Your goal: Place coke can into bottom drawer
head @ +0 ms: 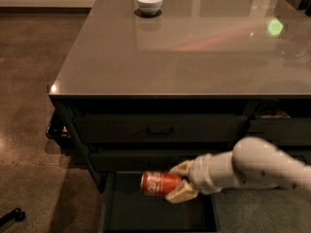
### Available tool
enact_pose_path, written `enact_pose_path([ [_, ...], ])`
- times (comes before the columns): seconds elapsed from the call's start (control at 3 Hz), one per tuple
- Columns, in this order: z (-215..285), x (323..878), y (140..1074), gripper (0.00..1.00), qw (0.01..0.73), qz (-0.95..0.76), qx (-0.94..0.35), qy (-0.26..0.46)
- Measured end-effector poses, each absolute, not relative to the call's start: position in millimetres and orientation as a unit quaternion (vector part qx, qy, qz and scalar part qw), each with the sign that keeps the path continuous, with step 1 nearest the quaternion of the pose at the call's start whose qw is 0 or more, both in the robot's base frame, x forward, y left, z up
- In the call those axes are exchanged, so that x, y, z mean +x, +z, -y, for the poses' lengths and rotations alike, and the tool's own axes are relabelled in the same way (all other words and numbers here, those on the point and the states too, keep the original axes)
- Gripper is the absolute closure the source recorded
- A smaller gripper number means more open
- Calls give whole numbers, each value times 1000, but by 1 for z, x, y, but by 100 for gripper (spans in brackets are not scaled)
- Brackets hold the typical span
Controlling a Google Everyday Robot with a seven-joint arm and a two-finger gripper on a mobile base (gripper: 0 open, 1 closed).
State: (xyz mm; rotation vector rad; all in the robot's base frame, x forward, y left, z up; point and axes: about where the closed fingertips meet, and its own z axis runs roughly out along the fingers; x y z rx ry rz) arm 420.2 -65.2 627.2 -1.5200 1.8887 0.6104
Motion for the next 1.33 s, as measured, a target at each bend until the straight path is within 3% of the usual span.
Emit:
enact_pose_path([
  [0.67, 32, 413, 479, 100, 328, -713, -553, 279],
  [1.33, 25, 405, 464, 100, 323, -715, -544, 298],
])
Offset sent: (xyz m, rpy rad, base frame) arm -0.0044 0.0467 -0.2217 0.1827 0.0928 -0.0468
